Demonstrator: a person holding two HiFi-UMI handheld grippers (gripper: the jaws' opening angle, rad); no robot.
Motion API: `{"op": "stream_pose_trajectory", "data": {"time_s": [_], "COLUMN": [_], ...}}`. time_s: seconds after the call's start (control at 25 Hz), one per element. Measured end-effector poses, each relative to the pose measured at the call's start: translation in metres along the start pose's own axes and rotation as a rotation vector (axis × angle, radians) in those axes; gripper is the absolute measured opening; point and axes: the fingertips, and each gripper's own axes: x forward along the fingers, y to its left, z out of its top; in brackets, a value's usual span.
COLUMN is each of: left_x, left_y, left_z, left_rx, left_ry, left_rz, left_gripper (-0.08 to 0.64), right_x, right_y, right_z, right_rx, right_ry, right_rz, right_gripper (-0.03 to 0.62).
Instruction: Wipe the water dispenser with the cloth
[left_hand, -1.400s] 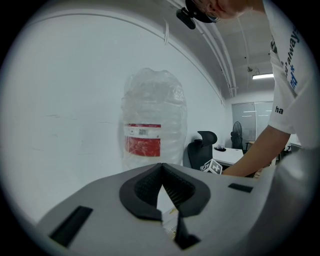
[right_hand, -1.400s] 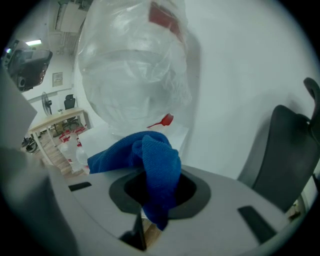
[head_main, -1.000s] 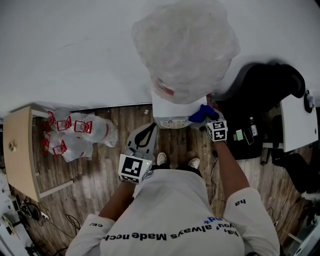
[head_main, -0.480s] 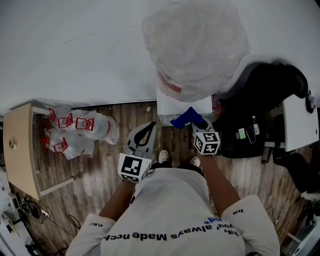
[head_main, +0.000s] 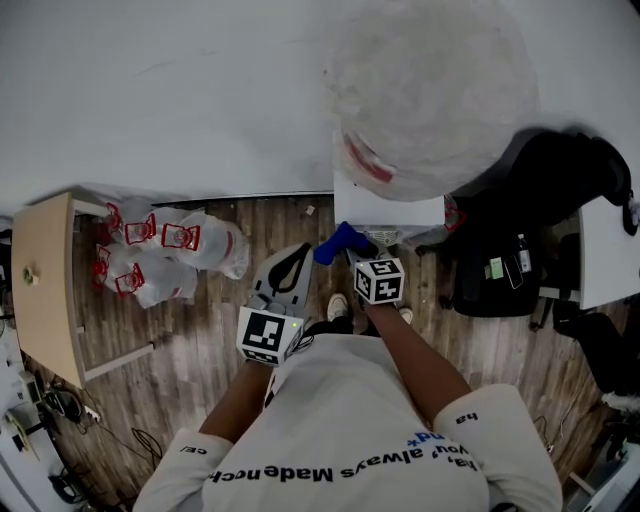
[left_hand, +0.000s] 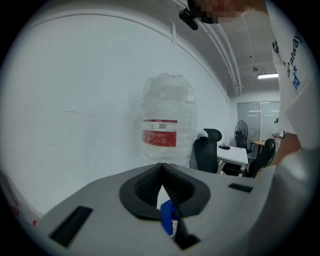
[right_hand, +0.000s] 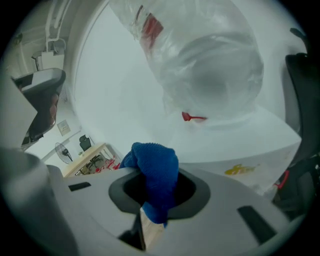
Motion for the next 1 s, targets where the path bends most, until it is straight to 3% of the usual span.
{"op": "stream_pose_trajectory", "data": {"time_s": [0.4,1.0], "left_x": [-0.011,0.010], "left_y": [0.018,-0.007], "left_z": [-0.008,-0.001], "left_rx": [-0.011,-0.008], "left_ry": [0.018,0.011], "left_rz": [0.027,-0.018], "left_gripper": [0.018,0.018], "right_x": [0.038,0.009], "right_y": [-0.013,-0.064], "right_z": [-0.036,-0.023], "right_rx": [0.009,0.069], "right_ry": [0.128,0.079], "right_rz": [-0.044,-0.127], "right_gripper": [0.078,0.078]}}
